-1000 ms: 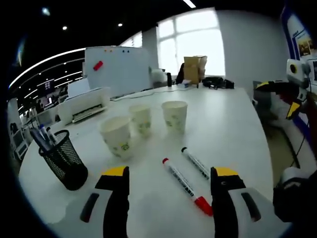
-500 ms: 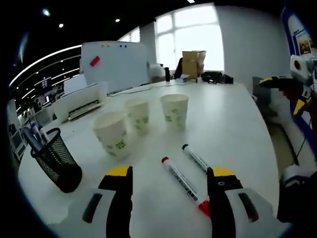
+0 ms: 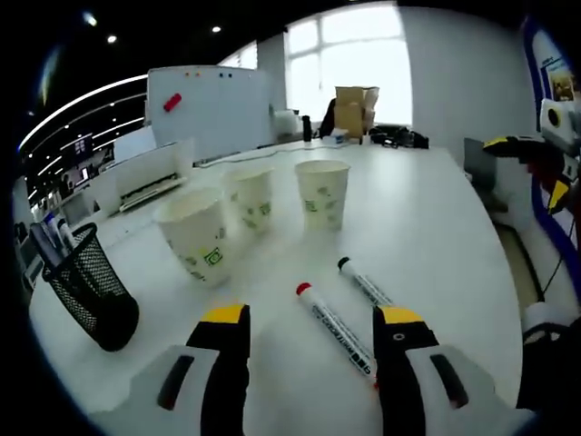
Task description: Place the scattered laser pointers and whiteboard markers into the pen holder and stack the scattered paper cups together
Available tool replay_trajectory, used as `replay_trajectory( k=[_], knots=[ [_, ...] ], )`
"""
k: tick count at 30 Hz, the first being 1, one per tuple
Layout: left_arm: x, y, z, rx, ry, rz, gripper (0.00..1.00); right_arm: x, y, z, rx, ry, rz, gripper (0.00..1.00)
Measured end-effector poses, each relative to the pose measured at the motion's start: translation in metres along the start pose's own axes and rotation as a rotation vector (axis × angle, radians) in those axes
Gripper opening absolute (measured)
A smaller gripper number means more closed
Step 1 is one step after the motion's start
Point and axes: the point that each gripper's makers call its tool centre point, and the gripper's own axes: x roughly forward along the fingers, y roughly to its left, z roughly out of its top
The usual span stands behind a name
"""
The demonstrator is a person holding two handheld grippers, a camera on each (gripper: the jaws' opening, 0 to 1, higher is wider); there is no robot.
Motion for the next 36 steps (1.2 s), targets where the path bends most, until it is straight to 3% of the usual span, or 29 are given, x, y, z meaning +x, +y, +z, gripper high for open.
replay_trajectory(
  k=[16,36],
  knots=[
    [0.012,0.003,-0.008,-0.043,0.022,-0.014,0.50,-0.001,0.000,-0.001,0.003,0.001,-0.001,0.87],
    [0.018,0.000,-0.005,-0.056,0.037,-0.025,0.41,-0.001,-0.001,0.000,0.000,0.001,-0.003,0.87]
  ],
)
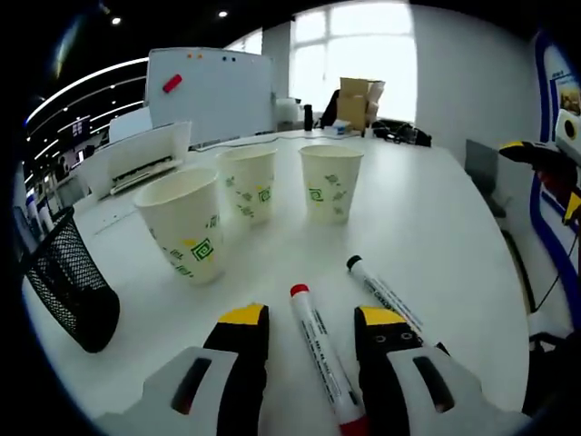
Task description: Place the scattered laser pointers and whiteboard markers into the pen holder and stack the scattered paper cups together
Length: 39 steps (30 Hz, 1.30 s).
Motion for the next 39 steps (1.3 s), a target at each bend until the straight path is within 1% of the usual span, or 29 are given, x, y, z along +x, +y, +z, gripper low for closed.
replay_trajectory(
  k=[8,16,18,21,26,34,39],
  knots=[
    [0.0025,0.0027,0.0013,-0.006,-0.006,0.000,0.36,-0.0003,0.0007,0.0010,-0.002,-0.001,0.003,0.87],
    [0.0016,0.0014,0.0014,-0.001,-0.008,-0.014,0.29,0.0008,0.0019,0.0011,-0.004,0.001,0.006,0.87],
    [0.0021,0.0005,0.0016,0.000,-0.009,-0.021,0.25,0.0007,0.0016,0.0022,-0.003,-0.003,0.005,0.87],
    [0.0028,-0.0026,0.0019,-0.004,-0.009,-0.029,0.22,0.0004,0.0012,0.0030,-0.003,-0.005,0.004,0.87],
    [0.0030,-0.0008,0.0018,-0.026,-0.009,-0.029,0.16,0.0004,0.0021,0.0028,-0.003,-0.005,0.006,0.87],
    [0.0038,0.0003,0.0018,-0.039,-0.011,-0.024,0.14,-0.0003,0.0021,0.0027,-0.002,-0.006,0.005,0.87],
    [0.0049,0.0005,0.0029,-0.021,-0.027,-0.024,0.14,-0.0007,0.0025,0.0025,-0.002,-0.006,0.004,0.87]
  ],
)
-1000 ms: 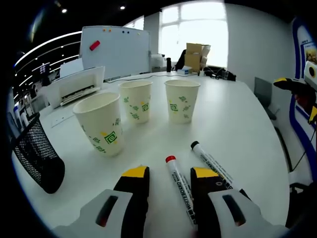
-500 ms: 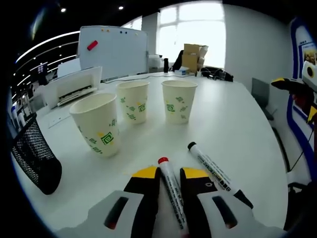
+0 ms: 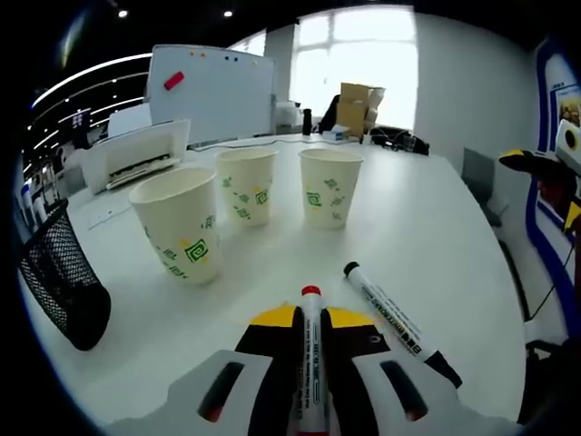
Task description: Place the scattered laser pointers and whiteboard markers into the pen holder and stack the scattered paper cups together
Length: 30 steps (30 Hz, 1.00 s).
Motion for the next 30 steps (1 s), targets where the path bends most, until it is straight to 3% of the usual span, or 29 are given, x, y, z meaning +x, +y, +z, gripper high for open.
replay_trajectory(
  k=[3,18,30],
  knots=[
    [-0.004,-0.001,0.003,0.015,-0.019,0.011,0.14,-0.001,-0.001,0.000,0.000,0.000,-0.002,0.87],
    [-0.016,0.001,0.021,-0.072,-0.116,-0.014,0.14,0.000,0.000,0.001,-0.004,0.003,-0.002,0.87],
    [-0.027,0.004,0.037,-0.064,-0.165,-0.010,0.15,-0.001,0.003,0.004,-0.011,0.001,-0.002,0.87]
  ],
)
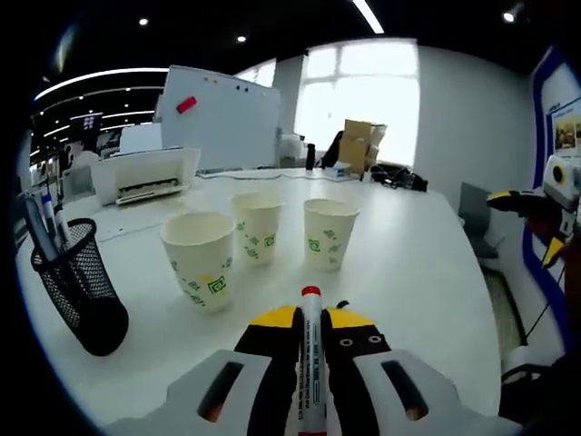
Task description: Place the scattered laser pointers and whiteboard markers into the pen holder and stack the scattered paper cups together
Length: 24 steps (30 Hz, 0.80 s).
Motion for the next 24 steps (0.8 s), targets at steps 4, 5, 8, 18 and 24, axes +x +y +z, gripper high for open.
replay_trajectory(
  k=[4,5,8,18,24],
  knots=[
    [-0.002,0.002,0.003,-0.007,-0.012,-0.001,0.15,0.000,0.000,0.000,-0.001,0.001,-0.002,0.87],
    [-0.002,0.002,0.004,-0.009,-0.016,-0.002,0.15,0.000,0.000,0.000,-0.001,0.002,-0.002,0.87],
    [-0.003,0.003,0.007,-0.012,-0.026,-0.001,0.15,0.000,0.001,0.001,-0.004,0.001,-0.001,0.87],
    [-0.011,0.005,0.019,-0.008,-0.060,0.007,0.15,0.000,0.002,0.003,-0.010,0.003,-0.001,0.87],
    [-0.017,0.005,0.025,-0.001,-0.076,0.013,0.15,-0.001,0.001,0.004,-0.011,0.001,-0.002,0.87]
  ],
)
